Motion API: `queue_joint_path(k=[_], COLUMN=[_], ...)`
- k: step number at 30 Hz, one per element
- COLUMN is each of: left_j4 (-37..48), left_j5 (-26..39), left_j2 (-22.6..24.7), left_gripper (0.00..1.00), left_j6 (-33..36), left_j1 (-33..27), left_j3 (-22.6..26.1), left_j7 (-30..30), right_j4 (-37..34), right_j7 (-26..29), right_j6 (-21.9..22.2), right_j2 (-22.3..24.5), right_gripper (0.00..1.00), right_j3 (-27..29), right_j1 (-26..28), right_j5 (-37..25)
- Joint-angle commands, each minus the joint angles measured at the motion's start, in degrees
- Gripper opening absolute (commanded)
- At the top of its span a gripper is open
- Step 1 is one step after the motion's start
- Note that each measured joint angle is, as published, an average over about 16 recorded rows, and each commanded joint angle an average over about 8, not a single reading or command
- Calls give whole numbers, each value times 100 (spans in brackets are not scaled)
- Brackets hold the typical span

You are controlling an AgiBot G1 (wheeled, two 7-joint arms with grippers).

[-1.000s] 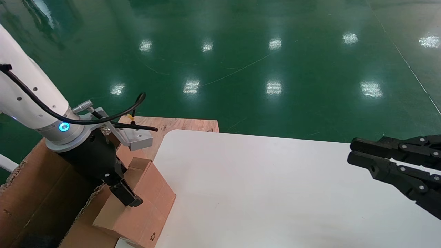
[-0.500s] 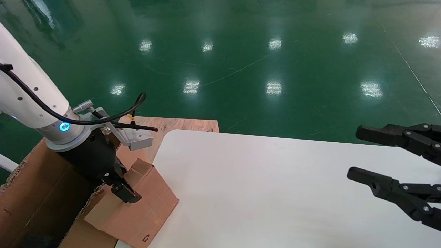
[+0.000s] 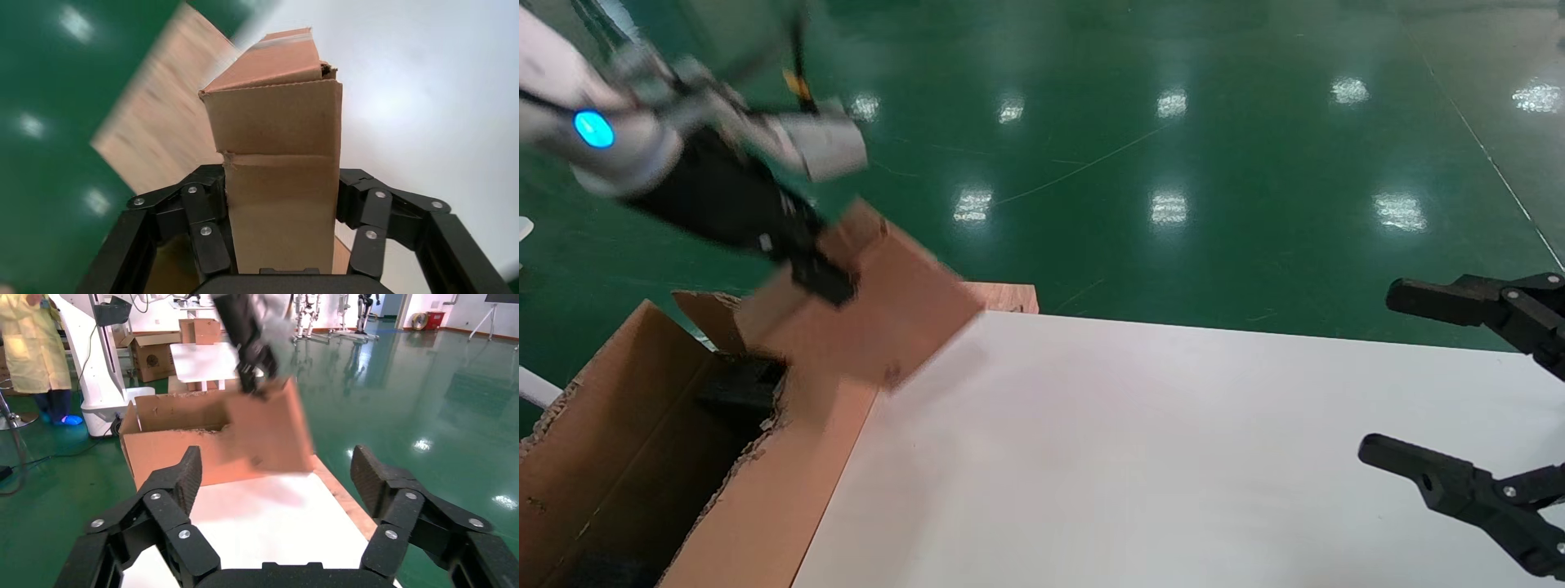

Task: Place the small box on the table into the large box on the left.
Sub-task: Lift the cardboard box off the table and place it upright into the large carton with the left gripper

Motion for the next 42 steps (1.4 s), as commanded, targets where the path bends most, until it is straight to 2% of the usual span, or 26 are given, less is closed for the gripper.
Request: queue_joint_path(k=[1,7,13,18,22,28,36,42], left_j4=[118,958,1890,2482,2679,2538,2021,1682], left_j5=[81,354,624,895,998,670,-39,-134], left_j2=[-25,-111,-221,-348,-556,-988,-1287,-1328], left_gripper=[0,0,0,0,0,0,0,0], left_j6=[-118,-178,132,548,788,899,869,747], left_j1=[-222,-784,-1310,-1766,-1988,-2074,-2342,-2380], left_j3=[-127,-308,-324,-228,25,887,2291,2923], left_j7=[153,1048,2162,3003,3372,3264,2496,1916], right_j4=[0,0,0,0,0,0,0,0], right_j7=[0,0,0,0,0,0,0,0], right_j6=[0,0,0,0,0,0,0,0], right_j2=[0,0,0,0,0,0,0,0], right_gripper=[100,100,100,100,100,100,100,100], right_j3=[0,0,0,0,0,0,0,0], right_j1=[0,0,0,0,0,0,0,0], right_j5=[0,0,0,0,0,0,0,0])
